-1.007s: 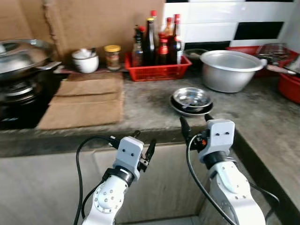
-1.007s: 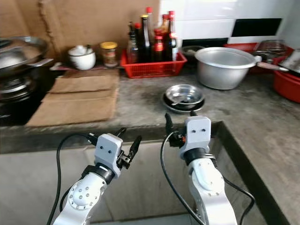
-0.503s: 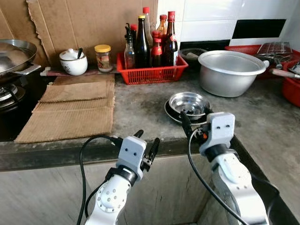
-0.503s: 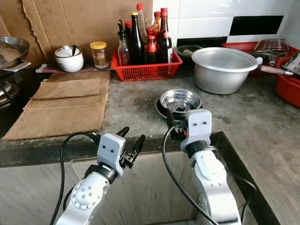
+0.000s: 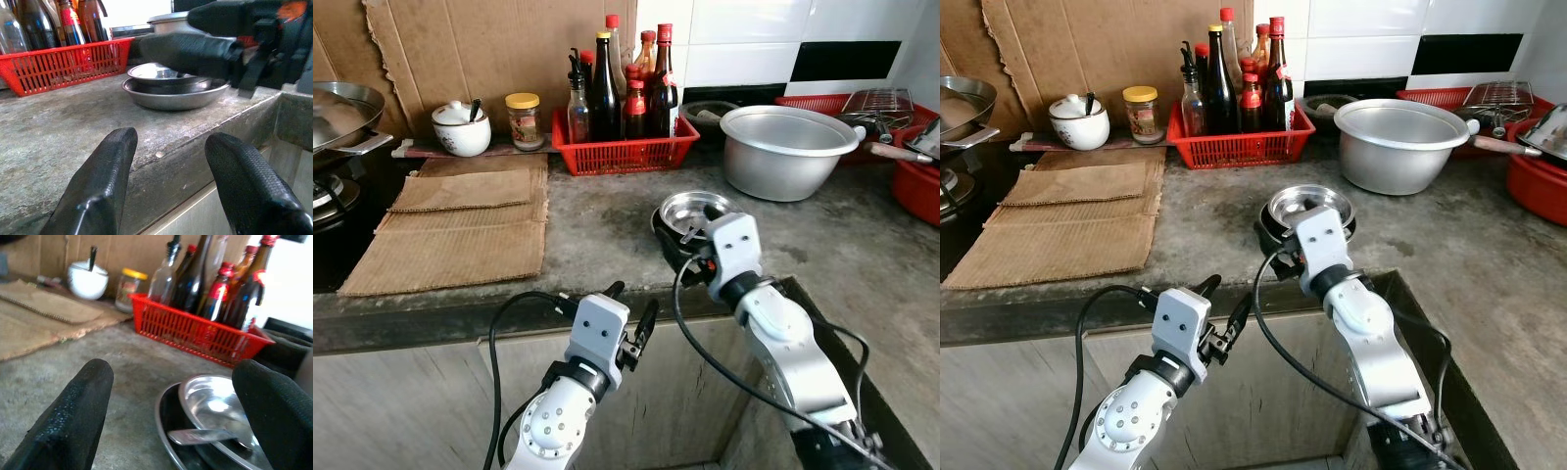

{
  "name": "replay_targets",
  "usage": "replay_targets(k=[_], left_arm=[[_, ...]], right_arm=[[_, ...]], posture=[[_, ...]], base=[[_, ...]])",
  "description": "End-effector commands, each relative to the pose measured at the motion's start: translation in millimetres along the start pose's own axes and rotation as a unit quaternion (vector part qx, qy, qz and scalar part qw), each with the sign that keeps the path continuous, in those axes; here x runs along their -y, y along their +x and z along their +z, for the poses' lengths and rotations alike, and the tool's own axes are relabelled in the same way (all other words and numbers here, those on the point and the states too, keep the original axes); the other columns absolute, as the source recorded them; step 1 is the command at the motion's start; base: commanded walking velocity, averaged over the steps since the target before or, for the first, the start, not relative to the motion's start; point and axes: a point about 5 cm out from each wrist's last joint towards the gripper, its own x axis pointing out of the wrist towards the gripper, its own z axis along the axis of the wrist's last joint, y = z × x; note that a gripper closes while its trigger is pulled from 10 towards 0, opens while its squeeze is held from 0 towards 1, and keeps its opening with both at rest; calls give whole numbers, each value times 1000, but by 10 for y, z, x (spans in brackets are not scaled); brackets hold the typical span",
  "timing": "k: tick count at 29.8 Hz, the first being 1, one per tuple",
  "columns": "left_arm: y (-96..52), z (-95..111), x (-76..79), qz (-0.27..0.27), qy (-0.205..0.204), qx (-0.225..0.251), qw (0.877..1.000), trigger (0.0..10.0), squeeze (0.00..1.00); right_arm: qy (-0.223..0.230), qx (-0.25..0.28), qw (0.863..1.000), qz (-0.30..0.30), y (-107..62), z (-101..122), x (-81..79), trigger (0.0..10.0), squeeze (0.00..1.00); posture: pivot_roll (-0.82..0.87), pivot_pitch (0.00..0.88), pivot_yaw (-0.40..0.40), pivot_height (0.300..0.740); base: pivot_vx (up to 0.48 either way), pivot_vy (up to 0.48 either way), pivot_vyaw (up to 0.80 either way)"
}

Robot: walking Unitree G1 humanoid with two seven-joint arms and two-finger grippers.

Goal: Kitchen organization

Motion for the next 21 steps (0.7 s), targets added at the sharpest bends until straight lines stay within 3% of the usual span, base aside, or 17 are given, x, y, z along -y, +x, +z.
replay_targets(k=[1,8,18,20,21], left_arm=[[-12,56,10,0,-5,9,1000,10000,0],[-24,68,42,0,-9,8,1000,10000,0],[-24,69,45,3,-10,6,1000,10000,0],[-22,67,41,4,-10,6,1000,10000,0],[-23,68,39,4,-10,6,1000,10000,0]], right_arm=[[-22,6,1000,14,58,27,-5,10000,0],[-85,-9,996,6,154,-35,76,10000,0],[-102,-32,994,-1,183,-154,136,10000,0],[-104,-34,994,-8,201,-163,165,8784,0],[-105,-34,994,-8,204,-164,168,5255,0]], posture=[[39,18,-48,740],[38,46,-58,740],[36,51,-60,740],[37,52,-60,740],[37,52,-60,740]], base=[[0,0,0],[0,0,0],[0,0,0],[0,0,0],[0,0,0]])
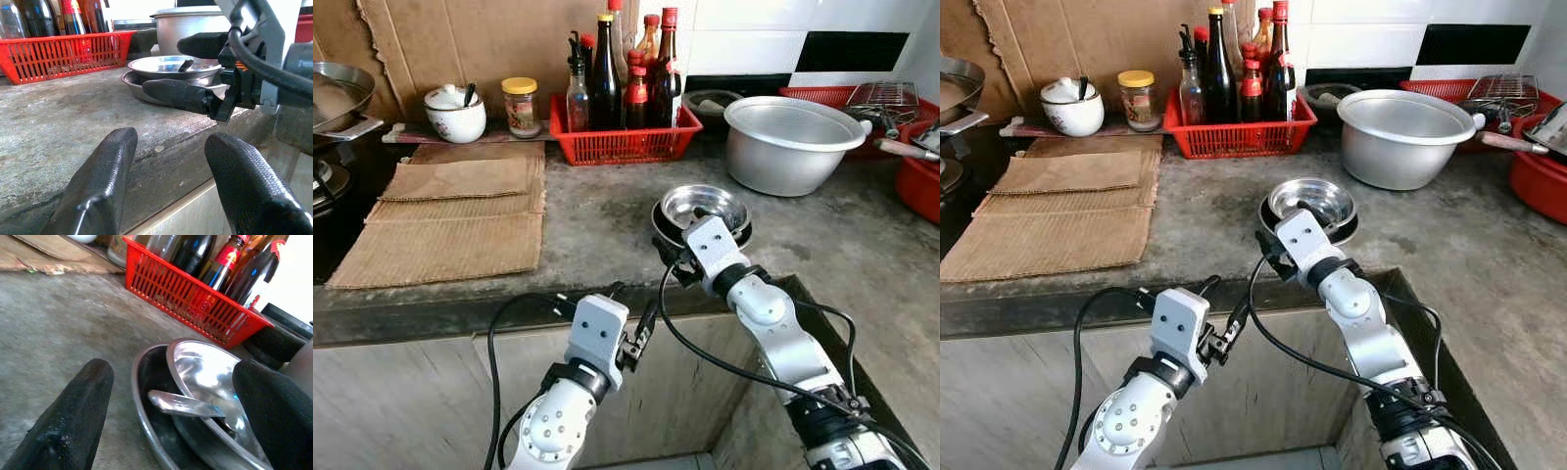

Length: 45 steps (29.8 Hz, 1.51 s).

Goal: Kitchen organization

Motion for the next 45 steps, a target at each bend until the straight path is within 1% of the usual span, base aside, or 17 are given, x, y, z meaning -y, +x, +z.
replay_targets(k=[1,2,3,4,10,25,29,30,31,32,34,35,37,39,41,44,45], left_arm=[[-7,43,2,3,-1,6,1000,10000,0],[-6,44,1,3,-1,7,1000,10000,0],[-6,44,1,3,-1,7,1000,10000,0],[-5,43,-1,3,-1,7,1000,10000,0],[-6,42,-6,5,1,6,1000,10000,0],[20,53,-17,6,2,9,1000,10000,0],[28,53,-22,8,3,9,1000,10000,0],[33,52,-32,10,5,9,1000,10000,0],[33,52,-32,10,5,9,1000,10000,0],[38,49,-42,12,7,8,1000,10000,0],[44,46,-49,13,7,8,1000,10000,0],[44,46,-49,13,7,8,1000,10000,0],[51,46,-55,12,8,9,1000,10000,0],[67,44,-66,12,9,9,1000,10000,0],[73,48,-74,11,9,11,1000,10000,0],[94,66,-90,11,12,16,1000,10000,0],[94,66,-90,11,12,16,1000,10000,0]], right_arm=[[-13,12,1000,-9,36,60,62,4510,0],[-12,13,1000,-11,39,63,68,1176,0],[-12,13,1000,-11,39,63,68,1176,0],[-12,14,1000,-11,43,65,71,0,0],[-15,20,1000,-12,60,80,72,0,0],[-1,38,998,-42,89,148,197,0,0],[31,43,995,-80,82,183,266,0,0],[93,70,986,-118,48,277,313,0,0],[93,70,986,-118,48,277,313,0,0],[157,97,971,-152,-13,371,339,0,0],[190,116,960,-170,-65,433,342,0,0],[190,116,960,-170,-65,433,342,0,0],[216,129,950,-187,-132,486,332,0,0],[229,141,943,-198,-261,549,292,0,0],[233,142,940,-206,-323,560,284,0,0],[234,142,936,-220,-503,585,252,0,0],[234,142,936,-220,-503,585,252,0,0]], posture=[[36,50,-60,740],[36,50,-60,740],[36,50,-60,740],[37,49,-60,740],[36,47,-58,740],[33,47,-60,740],[37,44,-60,740],[38,39,-61,740],[38,39,-61,740],[37,34,-60,740],[36,29,-58,740],[36,29,-58,740],[34,28,-53,740],[28,15,-47,740],[26,14,-46,740],[20,0,-36,740],[20,0,-36,740]], base=[[0,0,0],[0,0,0],[0,0,0],[0,0,0],[0,0,0],[0,0,0],[0,0,0],[0,0,0],[0,0,0],[0,0,0],[0,0,0],[0,0,0],[0,0,0],[0,0,0],[0,0,0],[0,0,0],[0,0,0]])
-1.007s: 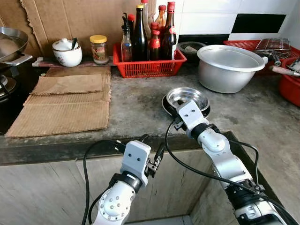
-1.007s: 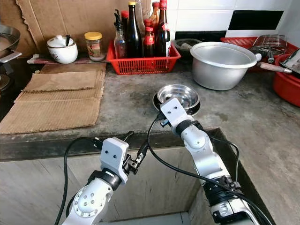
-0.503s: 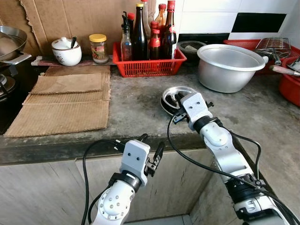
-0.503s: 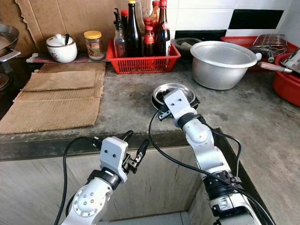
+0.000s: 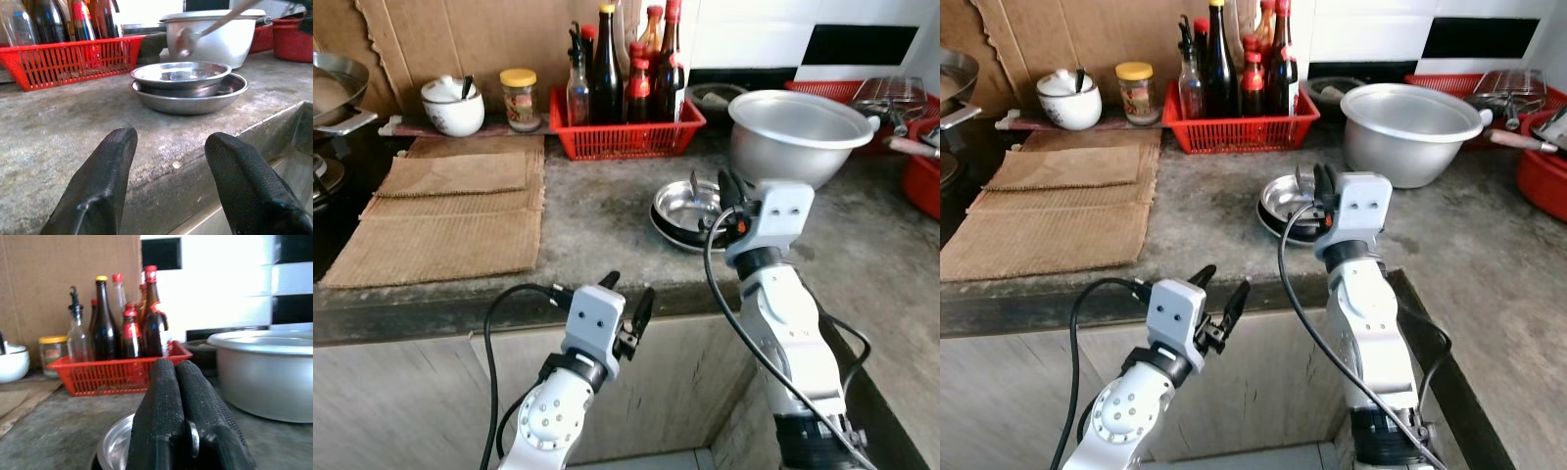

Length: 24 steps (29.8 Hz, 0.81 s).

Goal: Kitchen organization

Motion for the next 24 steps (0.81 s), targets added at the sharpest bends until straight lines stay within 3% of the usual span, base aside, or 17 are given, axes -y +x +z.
replay_targets(k=[1,2,3,12,24], left_arm=[[14,-2,2,-1,1,1,1000,10000,0],[18,2,-3,0,3,3,1000,10000,0],[23,3,-9,2,4,4,1000,10000,0],[55,27,-21,-3,3,15,1000,10000,0],[57,13,-23,-4,5,13,1000,10000,0]], right_arm=[[2,13,1000,-8,-26,96,13,2157,0],[1,13,1000,-10,-61,103,19,4706,0],[2,11,1000,-11,-75,102,22,10000,0],[17,4,999,-29,-198,117,-20,10000,0],[27,-7,999,-25,-216,101,-90,10000,0]], posture=[[19,0,-35,740],[18,0,-32,740],[16,0,-30,740],[14,0,-22,740],[18,0,-23,740]], base=[[0,0,0],[0,0,0],[0,0,0],[0,0,0],[-87,0,0]])
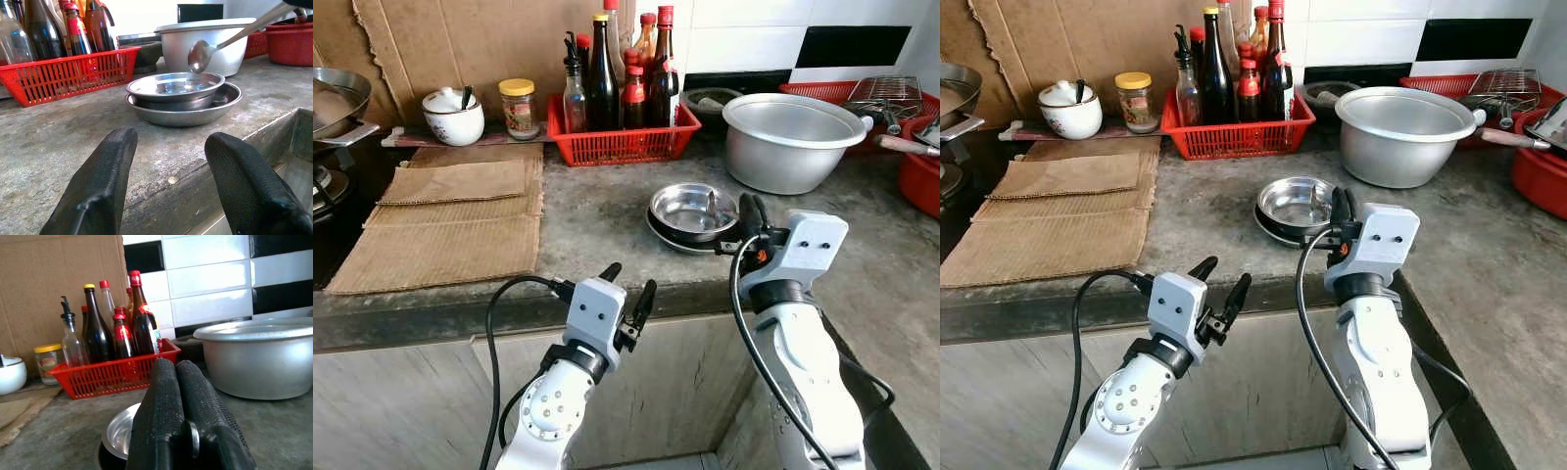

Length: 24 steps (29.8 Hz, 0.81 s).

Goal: Kitchen organization

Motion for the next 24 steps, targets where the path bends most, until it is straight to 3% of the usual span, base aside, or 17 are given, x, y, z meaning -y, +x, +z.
replay_targets(k=[1,6,24], left_arm=[[12,-3,2,-2,0,2,1000,10000,0],[14,-3,3,-3,0,2,1000,10000,0],[14,-8,13,-6,-2,3,1000,10000,0]], right_arm=[[2,6,1000,-1,10,51,-7,10000,0],[4,7,1000,-3,21,62,-12,10000,0],[1,3,1000,-8,25,58,4,10000,0]], posture=[[18,0,-23,740],[18,0,-21,740],[15,0,-14,740]], base=[[0,0,0],[0,0,0],[-265,0,0]])
